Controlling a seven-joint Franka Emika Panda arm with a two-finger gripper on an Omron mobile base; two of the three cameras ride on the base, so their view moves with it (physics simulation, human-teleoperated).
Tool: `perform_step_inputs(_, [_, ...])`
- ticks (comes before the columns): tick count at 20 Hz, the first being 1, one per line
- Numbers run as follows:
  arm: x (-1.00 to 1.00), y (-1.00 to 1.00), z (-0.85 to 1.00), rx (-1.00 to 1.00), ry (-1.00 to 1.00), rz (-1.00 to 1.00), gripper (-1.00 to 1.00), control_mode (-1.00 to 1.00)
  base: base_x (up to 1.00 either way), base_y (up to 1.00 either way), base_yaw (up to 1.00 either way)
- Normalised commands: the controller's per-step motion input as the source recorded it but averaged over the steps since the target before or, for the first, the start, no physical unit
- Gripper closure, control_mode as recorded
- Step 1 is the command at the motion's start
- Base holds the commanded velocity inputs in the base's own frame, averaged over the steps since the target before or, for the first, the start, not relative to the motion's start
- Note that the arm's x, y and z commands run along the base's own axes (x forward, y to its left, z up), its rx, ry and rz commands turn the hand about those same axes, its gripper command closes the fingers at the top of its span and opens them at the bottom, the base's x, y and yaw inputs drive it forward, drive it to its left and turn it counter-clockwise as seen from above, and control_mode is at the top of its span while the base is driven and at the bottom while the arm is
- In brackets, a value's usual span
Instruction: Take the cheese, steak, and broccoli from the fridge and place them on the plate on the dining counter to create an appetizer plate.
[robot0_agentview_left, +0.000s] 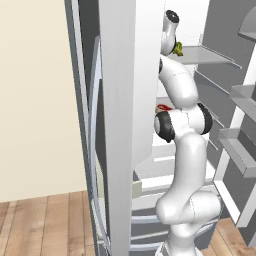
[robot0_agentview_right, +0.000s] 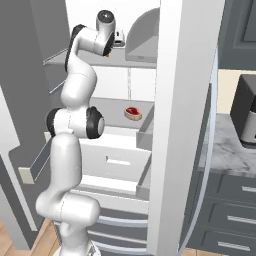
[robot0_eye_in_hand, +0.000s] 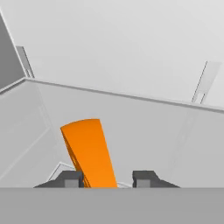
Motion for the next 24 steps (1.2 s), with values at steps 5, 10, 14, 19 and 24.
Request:
perform_step_inputs(5, [0.01,0.04,-0.23,0.00,0.02,0.03,1.00,-1.00,0.00,0.00,0.00])
perform_step_inputs(10, [-0.33,0.00,-0.28,-0.02,0.00,0.00,1.00,-1.00,0.00,0.00,0.00])
perform_step_inputs(14, [-0.61,-0.06,-0.11,0.00,-0.04,0.00,1.00,-1.00,0.00,0.00,0.00])
perform_step_inputs(19, [-0.60,-0.04,-0.53,0.00,-0.27,0.00,1.00,-1.00,0.00,0.00,0.00])
perform_step_inputs(24, [-0.75,-0.05,-0.34,0.00,-0.33,0.00,1.00,-1.00,0.00,0.00,0.00])
